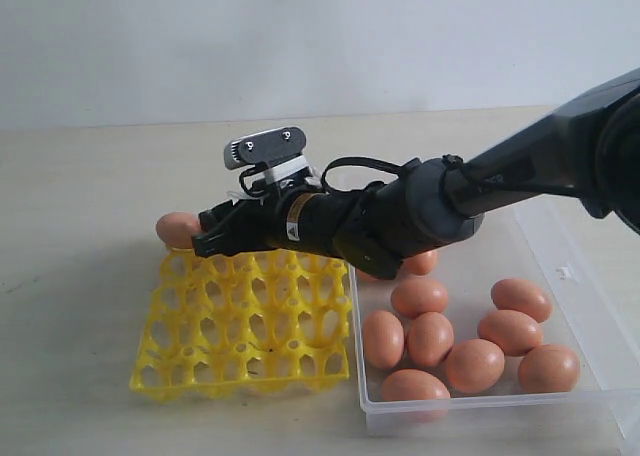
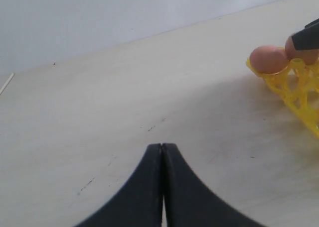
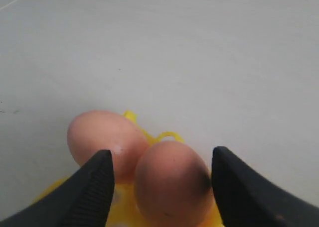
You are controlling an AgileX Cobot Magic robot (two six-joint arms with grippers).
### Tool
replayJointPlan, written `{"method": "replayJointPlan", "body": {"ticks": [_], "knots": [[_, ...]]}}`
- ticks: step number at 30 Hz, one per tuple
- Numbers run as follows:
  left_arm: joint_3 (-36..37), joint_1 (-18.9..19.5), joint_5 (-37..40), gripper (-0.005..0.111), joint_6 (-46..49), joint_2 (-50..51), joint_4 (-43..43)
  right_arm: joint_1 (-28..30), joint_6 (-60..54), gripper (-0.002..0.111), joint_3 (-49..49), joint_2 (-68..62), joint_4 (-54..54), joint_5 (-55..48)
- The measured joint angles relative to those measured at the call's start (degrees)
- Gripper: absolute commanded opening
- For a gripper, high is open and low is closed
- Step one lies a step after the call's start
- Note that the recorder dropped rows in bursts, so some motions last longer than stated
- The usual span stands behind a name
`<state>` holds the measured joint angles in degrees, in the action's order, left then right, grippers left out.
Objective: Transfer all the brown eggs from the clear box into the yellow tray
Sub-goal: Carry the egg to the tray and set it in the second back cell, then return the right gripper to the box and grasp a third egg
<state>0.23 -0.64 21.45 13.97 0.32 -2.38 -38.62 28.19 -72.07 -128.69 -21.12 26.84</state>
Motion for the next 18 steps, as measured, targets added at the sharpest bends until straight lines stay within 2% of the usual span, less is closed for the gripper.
{"method": "replayJointPlan", "body": {"ticks": [5, 7, 14, 15, 18], "knots": [[0.0, 0.0, 0.0, 0.0, 0.0, 0.0, 0.0, 0.0, 0.1, 0.055, 0.0, 1.2, -0.2, -2.5], [0.0, 0.0, 0.0, 0.0, 0.0, 0.0, 0.0, 0.0, 0.1, 0.048, 0.0, 3.1, -0.4, -5.7], [0.0, 0.0, 0.0, 0.0, 0.0, 0.0, 0.0, -0.3, -6.9, 0.003, -1.4, 13.9, -1.2, -19.9], [0.0, 0.0, 0.0, 0.0, 0.0, 0.0, 0.0, -0.6, -8.7, 0.0, -2.1, 15.3, -0.8, -23.3], [0.0, 0.0, 0.0, 0.0, 0.0, 0.0, 0.0, -0.7, -15.6, 0.0, -3.9, 19.2, 3.5, -35.2]]}}
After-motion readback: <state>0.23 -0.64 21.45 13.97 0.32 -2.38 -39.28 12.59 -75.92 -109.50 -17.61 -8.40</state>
